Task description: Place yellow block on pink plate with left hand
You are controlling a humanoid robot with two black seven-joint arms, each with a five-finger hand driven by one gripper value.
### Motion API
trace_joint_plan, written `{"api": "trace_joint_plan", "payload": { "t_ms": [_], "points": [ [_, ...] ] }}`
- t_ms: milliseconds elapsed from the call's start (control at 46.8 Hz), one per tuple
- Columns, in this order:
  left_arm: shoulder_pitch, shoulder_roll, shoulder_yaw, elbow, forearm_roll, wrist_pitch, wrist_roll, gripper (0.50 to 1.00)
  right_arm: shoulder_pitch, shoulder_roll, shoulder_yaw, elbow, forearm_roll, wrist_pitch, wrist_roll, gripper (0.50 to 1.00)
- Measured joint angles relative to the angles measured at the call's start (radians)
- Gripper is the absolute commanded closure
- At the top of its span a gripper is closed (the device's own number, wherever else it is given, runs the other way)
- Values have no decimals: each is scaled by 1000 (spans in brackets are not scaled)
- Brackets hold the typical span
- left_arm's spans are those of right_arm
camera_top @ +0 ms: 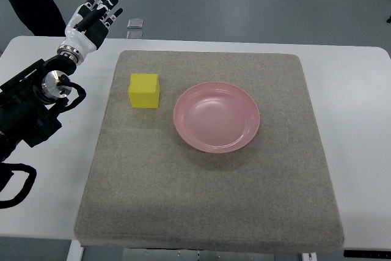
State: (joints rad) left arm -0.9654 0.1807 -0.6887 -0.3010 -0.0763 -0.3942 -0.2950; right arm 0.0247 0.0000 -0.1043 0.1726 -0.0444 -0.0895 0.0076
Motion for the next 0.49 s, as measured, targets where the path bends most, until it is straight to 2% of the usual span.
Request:
{"api": "trace_joint_plan", "payload": {
  "t_ms": [491],
  "points": [
    [4, -7, 0, -4, 0, -3, -9, 508, 0, 0, 0, 0, 0, 0, 0, 576]
  ]
}}
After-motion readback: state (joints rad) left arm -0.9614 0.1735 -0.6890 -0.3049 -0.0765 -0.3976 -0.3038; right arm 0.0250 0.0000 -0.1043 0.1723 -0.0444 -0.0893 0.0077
